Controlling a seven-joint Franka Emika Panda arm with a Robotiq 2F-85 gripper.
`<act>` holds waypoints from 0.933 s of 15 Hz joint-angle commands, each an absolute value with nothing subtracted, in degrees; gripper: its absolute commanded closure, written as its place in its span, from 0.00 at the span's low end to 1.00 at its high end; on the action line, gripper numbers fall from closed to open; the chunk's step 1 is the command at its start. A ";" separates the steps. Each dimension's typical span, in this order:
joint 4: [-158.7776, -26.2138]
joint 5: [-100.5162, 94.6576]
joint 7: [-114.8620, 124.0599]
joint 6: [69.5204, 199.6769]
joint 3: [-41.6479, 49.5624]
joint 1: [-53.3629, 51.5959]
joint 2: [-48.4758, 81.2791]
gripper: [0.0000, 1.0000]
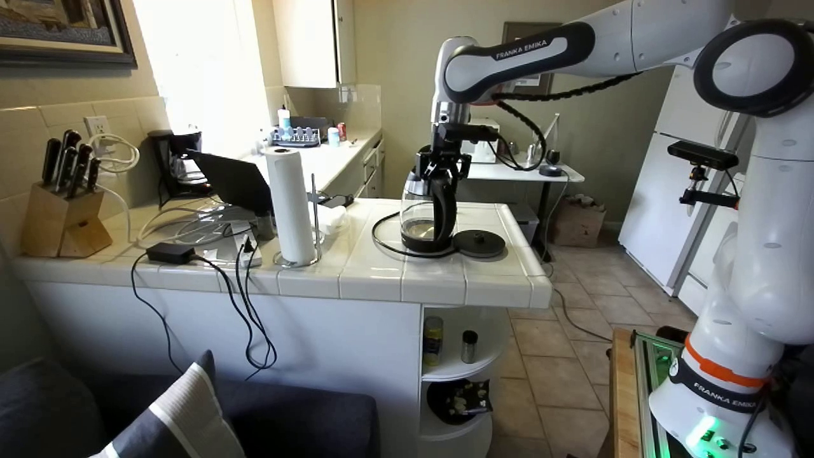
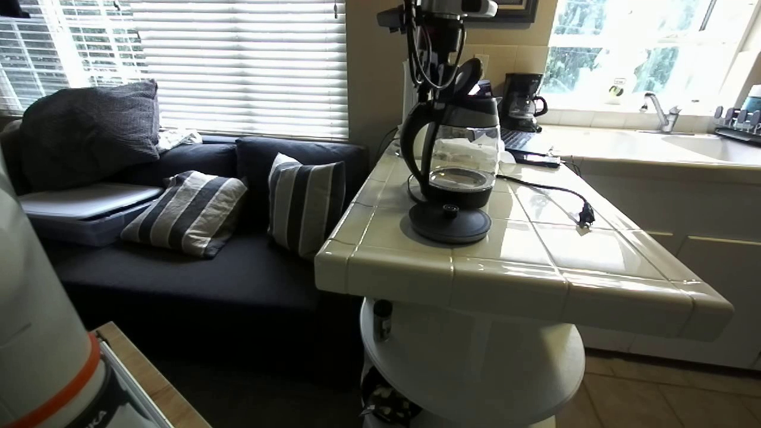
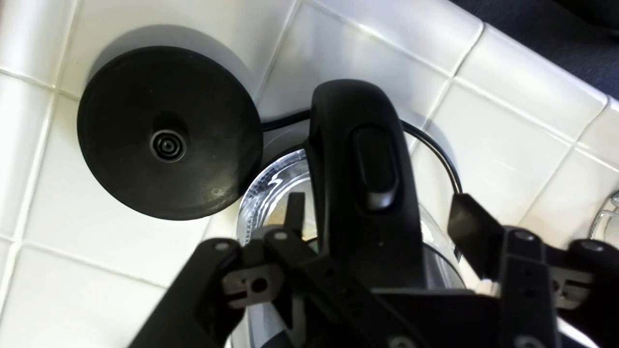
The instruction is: Move the kettle to the left
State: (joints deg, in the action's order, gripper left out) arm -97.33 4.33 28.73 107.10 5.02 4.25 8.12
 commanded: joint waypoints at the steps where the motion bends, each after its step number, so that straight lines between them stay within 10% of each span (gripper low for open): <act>1: -95.80 3.82 31.04 107.57 5.23 3.56 9.25 0.50; 11: -94.44 2.21 32.16 106.77 5.57 3.57 9.58 0.54; 12: -94.36 2.32 31.89 106.66 5.56 3.62 9.75 0.80; 14: -94.42 1.65 31.94 106.49 5.63 3.54 9.76 0.80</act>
State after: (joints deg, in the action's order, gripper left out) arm -95.62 3.04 31.08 107.08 5.22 3.93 8.68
